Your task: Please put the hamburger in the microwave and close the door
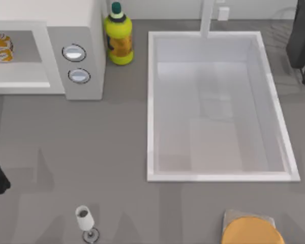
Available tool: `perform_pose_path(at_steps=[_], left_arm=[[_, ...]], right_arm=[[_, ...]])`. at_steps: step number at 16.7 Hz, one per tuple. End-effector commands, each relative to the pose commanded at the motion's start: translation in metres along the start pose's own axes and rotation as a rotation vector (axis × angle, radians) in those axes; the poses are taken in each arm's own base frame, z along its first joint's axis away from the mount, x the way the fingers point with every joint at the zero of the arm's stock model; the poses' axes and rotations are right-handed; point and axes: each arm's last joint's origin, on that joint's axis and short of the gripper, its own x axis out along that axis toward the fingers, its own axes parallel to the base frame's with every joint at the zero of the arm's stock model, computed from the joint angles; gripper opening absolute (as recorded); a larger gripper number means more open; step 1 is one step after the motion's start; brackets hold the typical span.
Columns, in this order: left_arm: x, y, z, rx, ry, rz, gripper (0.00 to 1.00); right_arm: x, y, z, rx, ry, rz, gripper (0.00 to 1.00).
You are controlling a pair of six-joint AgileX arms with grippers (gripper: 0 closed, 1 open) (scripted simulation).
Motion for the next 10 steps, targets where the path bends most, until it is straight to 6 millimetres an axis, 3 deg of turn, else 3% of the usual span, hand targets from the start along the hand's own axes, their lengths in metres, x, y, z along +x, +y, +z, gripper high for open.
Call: perform_pose_path(at_steps=[1, 10], left_arm=[[0.0000, 0.0000, 0.0000, 0.000, 0.000, 0.000, 1.00], [0.0000, 0.0000, 0.0000, 0.000, 0.000, 0.000, 0.32]], right_arm=[[0.0000, 0.0000, 0.0000, 0.000, 0.000, 0.000, 1.00], [0.0000, 0.0000, 0.0000, 0.000, 0.000, 0.000, 1.00]])
